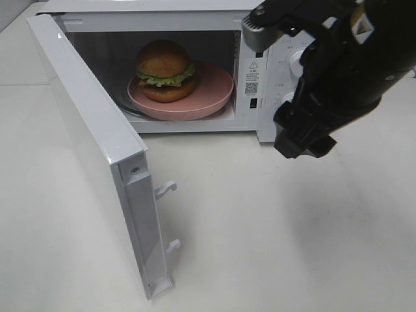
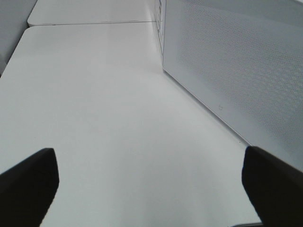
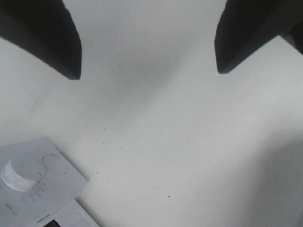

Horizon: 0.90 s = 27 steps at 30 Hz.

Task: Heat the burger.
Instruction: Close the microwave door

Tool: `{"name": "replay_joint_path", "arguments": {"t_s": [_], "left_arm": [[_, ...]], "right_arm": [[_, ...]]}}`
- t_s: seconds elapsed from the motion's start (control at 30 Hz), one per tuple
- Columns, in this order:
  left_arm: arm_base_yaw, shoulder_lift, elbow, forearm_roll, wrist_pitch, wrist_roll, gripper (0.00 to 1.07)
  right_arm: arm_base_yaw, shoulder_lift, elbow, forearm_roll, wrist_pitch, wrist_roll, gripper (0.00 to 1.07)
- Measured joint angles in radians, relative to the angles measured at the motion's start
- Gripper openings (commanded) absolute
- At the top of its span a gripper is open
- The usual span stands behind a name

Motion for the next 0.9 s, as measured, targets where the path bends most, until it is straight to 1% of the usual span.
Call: {"name": "replay_joint_path", "arguments": {"t_s": [0.07,0.1,0.17,0.2,0.27,0.37,0.4,0.47,0.53,0.57,0.63,0.67,0.73,0.8,0.83,0.9], "left_arm": [[0.0,0.0,0.0,0.0,0.0,0.0,0.98],[0.0,0.0,0.0,0.0,0.0,0.0,0.98],[0.0,0.0,0.0,0.0,0.0,0.0,0.98],[0.0,0.0,0.0,0.0,0.0,0.0,0.98],[0.0,0.0,0.0,0.0,0.0,0.0,0.98],[0.0,0.0,0.0,0.0,0.0,0.0,0.98],[0.0,0.0,0.0,0.0,0.0,0.0,0.98],[0.0,0.0,0.0,0.0,0.0,0.0,0.98],[0.0,0.0,0.0,0.0,0.0,0.0,0.98],[0.0,0.0,0.0,0.0,0.0,0.0,0.98],[0.0,0.0,0.0,0.0,0.0,0.0,0.98],[0.0,0.0,0.0,0.0,0.0,0.0,0.98],[0.0,0.0,0.0,0.0,0.0,0.0,0.98],[0.0,0.0,0.0,0.0,0.0,0.0,0.98],[0.0,0.0,0.0,0.0,0.0,0.0,0.98],[0.0,0.0,0.0,0.0,0.0,0.0,0.98]], "right_arm": [[0.0,-0.078,0.029,0.011,0.038,0.003,0.77],[0.0,-0.078,0.029,0.011,0.038,0.003,0.77],[0.0,-0.158,0.082,0.013,0.077,0.006,0.77],[0.0,-0.158,0.082,0.013,0.077,0.006,0.77],[0.0,-0.252,0.169,0.019,0.114,0.006,0.76],[0.0,-0.278,0.193,0.021,0.117,0.008,0.76],[0.0,-0.33,0.237,0.027,0.119,0.023,0.76],[0.0,-0.355,0.257,0.029,0.121,0.029,0.76],[0.0,-0.428,0.306,0.032,0.122,0.053,0.76],[0.0,-0.428,0.306,0.032,0.122,0.053,0.76],[0.0,-0.517,0.355,0.034,0.145,0.081,0.76],[0.0,-0.517,0.355,0.034,0.145,0.081,0.76],[0.0,-0.586,0.387,0.034,0.174,0.092,0.76],[0.0,-0.606,0.397,0.035,0.184,0.099,0.76],[0.0,-0.658,0.421,0.036,0.194,0.113,0.76],[0.0,-0.68,0.434,0.037,0.197,0.117,0.76]]}}
